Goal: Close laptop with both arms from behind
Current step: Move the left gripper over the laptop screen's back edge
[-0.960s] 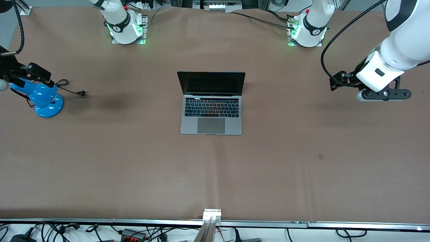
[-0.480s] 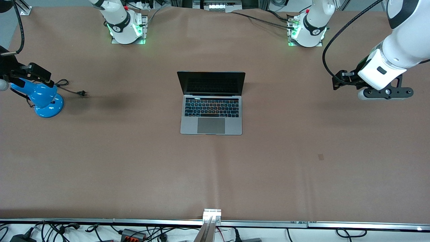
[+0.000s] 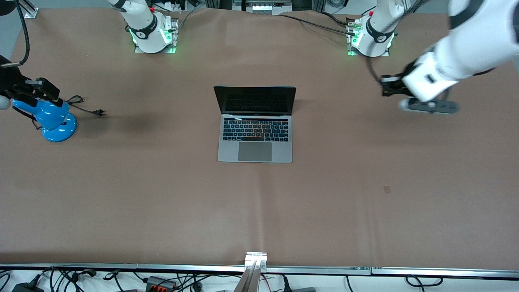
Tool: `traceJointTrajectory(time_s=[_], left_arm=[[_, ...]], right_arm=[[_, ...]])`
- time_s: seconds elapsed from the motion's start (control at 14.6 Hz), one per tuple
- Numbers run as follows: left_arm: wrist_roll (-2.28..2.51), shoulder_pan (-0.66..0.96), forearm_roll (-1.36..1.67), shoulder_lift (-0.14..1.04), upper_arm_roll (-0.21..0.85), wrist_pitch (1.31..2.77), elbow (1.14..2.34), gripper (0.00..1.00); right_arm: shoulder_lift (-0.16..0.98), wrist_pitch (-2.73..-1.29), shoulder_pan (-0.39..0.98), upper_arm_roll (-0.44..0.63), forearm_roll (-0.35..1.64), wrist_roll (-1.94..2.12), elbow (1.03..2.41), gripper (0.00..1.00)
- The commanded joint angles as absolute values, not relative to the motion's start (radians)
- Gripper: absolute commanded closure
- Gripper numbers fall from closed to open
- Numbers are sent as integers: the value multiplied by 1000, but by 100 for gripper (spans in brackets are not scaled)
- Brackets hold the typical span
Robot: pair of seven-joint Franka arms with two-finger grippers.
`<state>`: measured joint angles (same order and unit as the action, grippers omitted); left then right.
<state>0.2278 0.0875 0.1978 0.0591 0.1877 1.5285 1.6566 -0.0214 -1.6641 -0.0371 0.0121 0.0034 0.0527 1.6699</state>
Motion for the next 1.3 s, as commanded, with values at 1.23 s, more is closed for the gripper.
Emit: traceJointTrajectory(time_s=[1.23], left_arm=[[330,215,330,55,561,1930,2120,100]], right_arm=[[110,-1336,60,2,247,32,1690,100]])
